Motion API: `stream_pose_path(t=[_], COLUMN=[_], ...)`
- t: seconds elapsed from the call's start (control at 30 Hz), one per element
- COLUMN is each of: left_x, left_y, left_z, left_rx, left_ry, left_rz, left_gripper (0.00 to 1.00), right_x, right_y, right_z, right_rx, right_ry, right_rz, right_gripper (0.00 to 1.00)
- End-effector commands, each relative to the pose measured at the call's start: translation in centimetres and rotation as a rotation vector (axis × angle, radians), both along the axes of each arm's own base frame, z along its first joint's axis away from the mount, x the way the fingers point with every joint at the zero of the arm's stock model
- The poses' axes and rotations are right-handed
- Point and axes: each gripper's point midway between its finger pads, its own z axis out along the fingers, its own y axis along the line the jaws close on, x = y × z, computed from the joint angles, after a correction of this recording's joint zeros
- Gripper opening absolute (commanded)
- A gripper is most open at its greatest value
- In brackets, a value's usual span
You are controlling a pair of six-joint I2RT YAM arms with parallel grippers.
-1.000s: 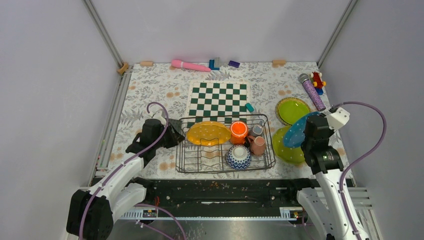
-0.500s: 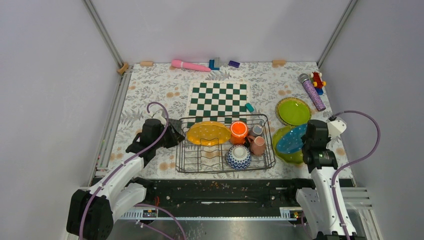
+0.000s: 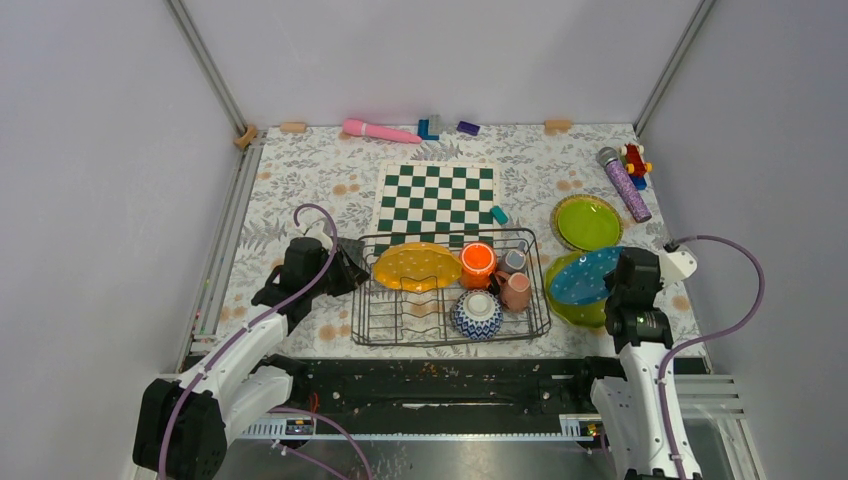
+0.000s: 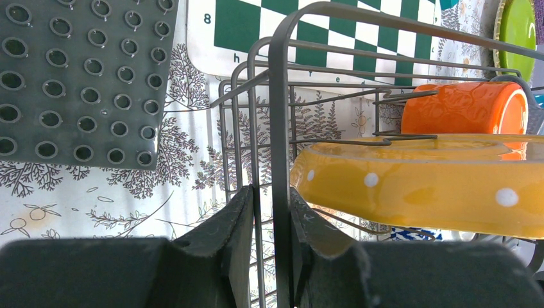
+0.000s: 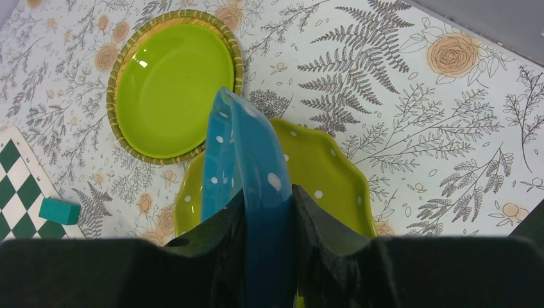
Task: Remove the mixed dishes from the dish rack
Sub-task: Place the plate at the center of the board.
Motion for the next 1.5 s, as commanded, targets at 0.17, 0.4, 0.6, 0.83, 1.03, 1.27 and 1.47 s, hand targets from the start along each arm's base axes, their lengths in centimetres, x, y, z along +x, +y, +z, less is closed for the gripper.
stream_pose_path(t=[0.17,0.4,0.6,0.83,1.03,1.27,1.47], left_x=[-0.3,-0.3,-0.2,-0.2,-0.1,-0.1,-0.2], left_y=[0.1,-0.1,-0.2,-0.4,-0.4,-0.7,-0.8], left_z=[-0.6,-0.7,-0.5,-0.3,-0.3,-0.4,-0.4], left_rx=[0.016,0.013,0.004,-0.015,-0.017,-0.025,-0.029], left_ry=[0.038,0.043,0.033,0.021,0.02,0.027,0.028], left_rz=[-0.01,-0.018,-0.02,-0.021,-0.017,-0.028,-0.031], left_gripper=[0.22,0.22,0.21,0.21,0.21,0.21,0.21], right_x=[-0.4,-2.0,-3.0,-3.2,-3.6,-4.6,-4.8], right_y=[-1.3,-1.2,-0.7,-0.4,-0.5,-1.0,-0.7], right_z=[-1.0,-2.8,-4.0,-5.3,-6.0,-6.1,-6.4], right_rx=[0.005,0.031,0.053,0.085,0.086,0.084,0.114], right_ry=[-0.003,0.042,0.052,0.038,0.047,0.038,0.008], right_rz=[-0.08,-0.102,-0.098,-0.106,-0.13,-0.186,-0.199], right_gripper=[0.24,0.31,0.37,0.35,0.35,0.45,0.46])
